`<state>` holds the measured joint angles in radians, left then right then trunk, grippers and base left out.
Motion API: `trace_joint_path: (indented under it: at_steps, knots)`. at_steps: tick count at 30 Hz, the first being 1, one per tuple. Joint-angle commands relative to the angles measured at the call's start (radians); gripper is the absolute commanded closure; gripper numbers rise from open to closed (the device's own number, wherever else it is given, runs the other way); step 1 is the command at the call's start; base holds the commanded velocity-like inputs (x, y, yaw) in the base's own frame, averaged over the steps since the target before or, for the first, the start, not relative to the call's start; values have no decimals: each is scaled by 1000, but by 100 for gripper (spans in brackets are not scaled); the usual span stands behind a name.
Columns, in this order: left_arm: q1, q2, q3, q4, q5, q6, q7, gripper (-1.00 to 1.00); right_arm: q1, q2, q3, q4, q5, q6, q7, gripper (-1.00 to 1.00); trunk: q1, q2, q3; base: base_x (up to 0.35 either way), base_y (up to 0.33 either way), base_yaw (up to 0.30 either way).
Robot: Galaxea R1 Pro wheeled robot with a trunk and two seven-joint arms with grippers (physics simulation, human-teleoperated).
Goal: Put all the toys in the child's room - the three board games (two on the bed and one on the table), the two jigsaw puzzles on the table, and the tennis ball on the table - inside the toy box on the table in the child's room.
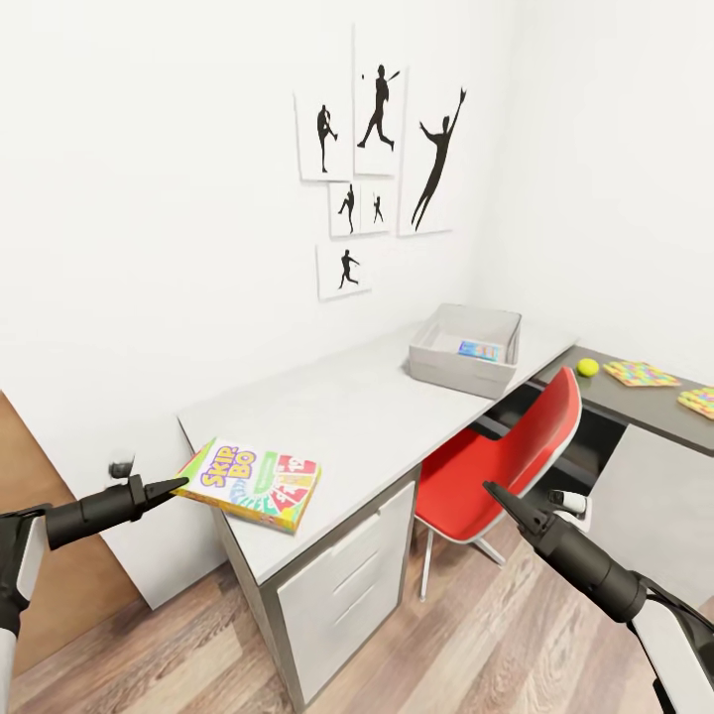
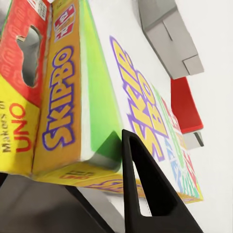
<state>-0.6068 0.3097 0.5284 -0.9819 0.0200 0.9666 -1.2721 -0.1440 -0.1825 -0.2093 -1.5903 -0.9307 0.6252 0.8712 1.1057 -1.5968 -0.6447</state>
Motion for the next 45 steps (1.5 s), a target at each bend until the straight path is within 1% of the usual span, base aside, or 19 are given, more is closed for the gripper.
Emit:
trace_joint_path:
  at_steps: [1, 7, 10, 15, 18, 21, 30, 33, 34, 36, 38, 40, 43, 45]
  knots:
    - [-1, 1, 1, 0, 1, 12, -3, 100, -1, 0, -1, 0, -6, 7, 0, -100, -4, 7, 2, 0, 0, 0]
    - [-2, 6, 2, -1, 3, 49, -3, 100, -1, 0, -4, 2, -8, 6, -1, -100, -27, 49, 21, 0, 0, 0]
    - [-2, 15, 2, -1, 3, 57, -5, 100, -1, -1, -5, 8, -9, 6, -2, -100, -39, 70, 30, 0, 0, 0]
    - [-3, 22, 2, -1, 3, 61, -6, 100, -1, -1, -9, 11, -10, 12, -20, -100, -58, 105, 46, 0, 0, 0]
    - [-4, 37, 2, -1, 2, 62, -6, 100, -1, -2, -7, 7, -12, 19, -33, -100, -69, 126, 56, 0, 0, 0]
    - [-4, 42, 2, -1, 2, 62, -5, 100, -1, -1, -7, 10, -11, 20, -37, -100, -81, 147, 65, 0, 0, 0]
    - [-5, 46, 2, -1, 1, 62, -3, 100, -2, -2, -12, 13, -11, 20, -57, -100, -115, 210, 93, 0, 0, 0]
    - [-5, 46, 2, -1, 0, 62, -3, 100, -2, -5, -11, 14, -11, 24, -82, -100, -127, 231, 103, 0, 0, 0]
    - [-5, 47, 2, -1, 0, 61, -3, 100, -2, -14, -12, 21, -11, 49, -134, -100, -131, 238, 106, 0, 0, 0]
    - [-5, 48, 2, -1, 0, 62, -3, 100, -2, -16, -14, 26, -12, 88, -192, -100, -138, 252, 112, 0, 0, 0]
    - [-5, 50, 2, -1, 1, 62, -3, 100, -3, -17, -15, 28, -13, 121, -235, -100, -146, 266, 118, 0, 0, 0]
    - [-5, 62, 2, -1, 1, 63, -4, 100, -4, -12, -15, 30, -15, 156, -276, -100, -154, 280, 124, 0, 0, 0]
    - [-5, 76, 2, -1, 1, 63, -5, 100, -4, -7, -16, 30, -17, 175, -298, -100, -165, 301, 134, 0, 0, 0]
    - [-5, 83, 2, -1, 1, 63, -5, 100, -5, -8, -16, 30, -18, 181, -302, -100, -173, 315, 140, 0, 0, 0]
